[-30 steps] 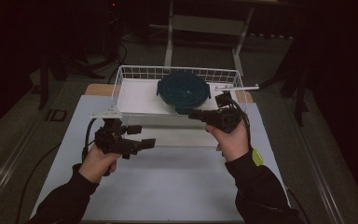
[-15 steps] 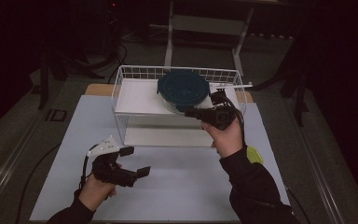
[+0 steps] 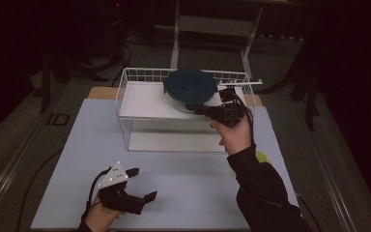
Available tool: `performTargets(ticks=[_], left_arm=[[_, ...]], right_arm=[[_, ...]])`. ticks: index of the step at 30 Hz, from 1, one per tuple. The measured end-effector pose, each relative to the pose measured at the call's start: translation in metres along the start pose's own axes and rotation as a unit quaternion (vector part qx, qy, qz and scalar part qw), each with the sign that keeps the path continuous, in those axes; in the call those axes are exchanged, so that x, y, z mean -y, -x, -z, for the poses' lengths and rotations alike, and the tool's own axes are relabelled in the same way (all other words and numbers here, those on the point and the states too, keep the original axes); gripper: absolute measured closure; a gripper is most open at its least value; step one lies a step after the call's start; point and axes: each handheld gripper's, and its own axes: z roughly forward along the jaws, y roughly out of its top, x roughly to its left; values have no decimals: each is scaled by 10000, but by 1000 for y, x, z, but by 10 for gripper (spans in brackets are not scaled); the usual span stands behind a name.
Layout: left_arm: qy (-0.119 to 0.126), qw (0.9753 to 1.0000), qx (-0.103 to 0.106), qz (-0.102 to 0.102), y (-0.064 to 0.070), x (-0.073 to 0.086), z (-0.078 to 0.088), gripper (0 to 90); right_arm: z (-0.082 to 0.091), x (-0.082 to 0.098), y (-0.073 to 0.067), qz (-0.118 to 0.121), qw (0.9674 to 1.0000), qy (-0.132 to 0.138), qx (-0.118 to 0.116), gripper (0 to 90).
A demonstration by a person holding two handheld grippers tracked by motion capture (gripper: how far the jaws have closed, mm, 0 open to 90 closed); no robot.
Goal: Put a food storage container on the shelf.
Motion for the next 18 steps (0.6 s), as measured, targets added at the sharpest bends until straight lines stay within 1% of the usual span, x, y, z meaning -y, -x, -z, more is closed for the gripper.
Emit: performTargets(ticks=[2, 5, 8, 11, 12, 13, 14, 16, 17, 18], left_arm=[[44, 10000, 12, -46, 0, 1, -2, 7], [180, 9998, -43, -125, 0, 1, -1, 7], [295, 9994, 5, -173, -2, 1, 1, 7], [280, 9994, 44, -183, 0, -2, 4, 7], [280, 9994, 44, -183, 0, -2, 4, 7], [300, 9992, 91, -266, 5, -6, 8, 7], [313, 9989, 105, -330, 6, -7, 10, 7], [358, 9984, 117, -413, 5, -8, 14, 7], [358, 9984, 117, -413, 5, -8, 14, 7], [406, 9984, 72, -391, 2, -7, 17, 7]], right_arm=[[0, -1, -1, 5, 10000, 31, -18, 899], [-2, -1, -2, 22, 10000, 13, -29, 898], [-1, 4, -5, 81, 9999, -17, -78, 889], [2, 13, -8, 234, 9997, -22, -32, 865], [2, 13, -8, 234, 9997, -22, -32, 865], [6, 23, -10, 325, 9995, -40, -47, 822], [7, 25, -10, 371, 9993, -39, -31, 815], [10, 32, -11, 428, 9991, -37, -53, 779], [12, 36, -11, 474, 9989, -42, -46, 766], [13, 39, -10, 491, 9988, -22, -53, 751]])
